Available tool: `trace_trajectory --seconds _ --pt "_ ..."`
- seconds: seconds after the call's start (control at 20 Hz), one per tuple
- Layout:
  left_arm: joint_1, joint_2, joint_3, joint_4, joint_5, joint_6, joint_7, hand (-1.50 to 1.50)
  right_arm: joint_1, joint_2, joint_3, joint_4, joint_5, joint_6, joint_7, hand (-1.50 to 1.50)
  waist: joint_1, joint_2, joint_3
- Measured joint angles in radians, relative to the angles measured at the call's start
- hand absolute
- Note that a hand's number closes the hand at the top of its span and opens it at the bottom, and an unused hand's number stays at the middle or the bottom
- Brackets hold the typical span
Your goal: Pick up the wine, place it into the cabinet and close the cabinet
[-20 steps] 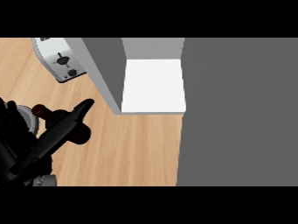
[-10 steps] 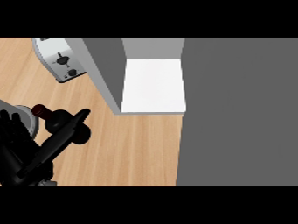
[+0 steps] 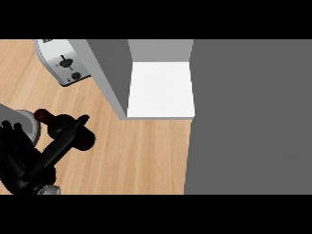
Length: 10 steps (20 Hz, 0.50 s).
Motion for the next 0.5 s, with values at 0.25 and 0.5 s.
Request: trace_trajectory --seconds 0.25,0.5 --pt "0.035 -0.071 0.068 0.073 0.141 -0.112 -0.2 -1.5 0.0 -0.003 -0.015 -0.009 -0.002 0.008 0.001 -1.5 0.002 0.0 0.0" --pt "0.055 -0.109 0.121 0.172 0.274 -0.227 -0.382 -1.5 0.019 0.007 -0.015 -0.003 0.0 0.019 -0.014 -1.5 0.001 0.0 0.001"
